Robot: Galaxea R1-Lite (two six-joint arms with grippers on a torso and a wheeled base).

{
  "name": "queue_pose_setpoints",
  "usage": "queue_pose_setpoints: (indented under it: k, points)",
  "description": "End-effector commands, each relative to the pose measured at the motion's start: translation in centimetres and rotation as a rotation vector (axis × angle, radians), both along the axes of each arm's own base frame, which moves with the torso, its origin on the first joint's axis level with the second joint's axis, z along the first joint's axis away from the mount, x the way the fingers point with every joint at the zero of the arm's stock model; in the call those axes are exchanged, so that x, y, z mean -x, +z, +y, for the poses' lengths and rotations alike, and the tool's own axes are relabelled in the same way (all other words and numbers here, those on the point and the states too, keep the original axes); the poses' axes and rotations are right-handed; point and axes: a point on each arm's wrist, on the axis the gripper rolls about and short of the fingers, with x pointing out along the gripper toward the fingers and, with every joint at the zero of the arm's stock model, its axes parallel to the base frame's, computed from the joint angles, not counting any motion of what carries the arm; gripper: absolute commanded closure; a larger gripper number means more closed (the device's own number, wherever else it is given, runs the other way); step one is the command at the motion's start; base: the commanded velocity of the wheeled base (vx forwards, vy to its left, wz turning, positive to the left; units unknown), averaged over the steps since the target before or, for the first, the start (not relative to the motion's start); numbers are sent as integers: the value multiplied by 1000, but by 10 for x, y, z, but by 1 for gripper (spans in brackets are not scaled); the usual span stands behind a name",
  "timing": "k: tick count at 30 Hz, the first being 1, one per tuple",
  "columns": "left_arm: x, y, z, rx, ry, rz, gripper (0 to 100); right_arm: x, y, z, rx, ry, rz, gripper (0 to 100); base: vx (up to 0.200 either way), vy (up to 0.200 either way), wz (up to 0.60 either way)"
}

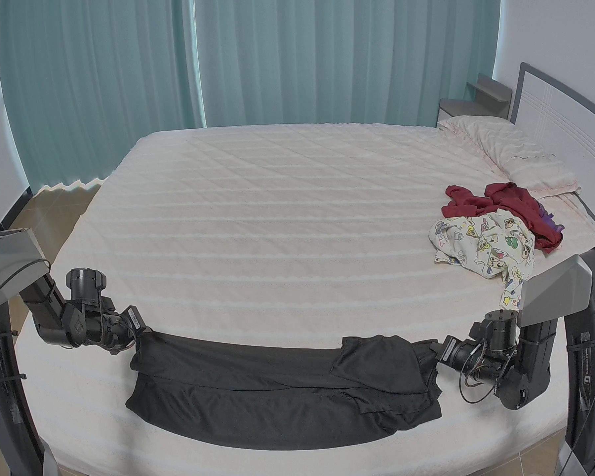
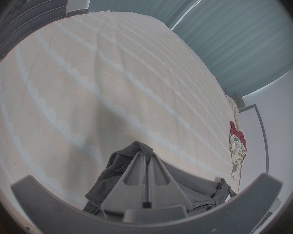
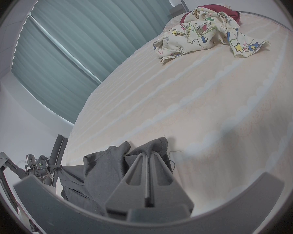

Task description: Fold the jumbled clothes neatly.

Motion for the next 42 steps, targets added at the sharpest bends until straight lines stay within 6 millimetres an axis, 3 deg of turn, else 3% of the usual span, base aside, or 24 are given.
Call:
queue_pose_setpoints:
  k: [1, 21, 22, 23, 30, 35, 38, 40, 42]
  points:
    - [-1, -1, 1, -4, 8, -1, 100, -3, 0, 0, -3, -7, -9, 100, 0, 0, 0]
    - [0, -9, 0, -65, 37, 24, 100, -12, -9, -7, 1, -41, -6, 100, 0, 0, 0]
    - [0, -9, 0, -65, 37, 24, 100, -12, -10, -7, 1, -41, -3, 0, 0, 0, 0]
    - [0, -9, -1, -69, 35, 27, 0, -12, -10, -6, 2, -40, -2, 0, 0, 0, 0]
    - [2, -11, 0, -108, -5, 27, 0, -13, -7, -8, -1, -46, -14, 0, 0, 0, 0]
    - [2, -3, 8, -63, 42, 12, 0, -12, 31, -16, -23, -69, -111, 0, 0, 0, 0]
    - [3, 12, 14, 19, 66, -22, 0, -3, 47, -7, -33, -33, -135, 0, 0, 0, 0]
    - [5, 21, 21, 115, 48, -47, 0, 5, 57, 11, -44, 28, -151, 0, 0, 0, 0]
    - [6, 25, 25, 142, 41, -59, 0, 11, 54, 23, -42, 74, -129, 0, 0, 0, 0]
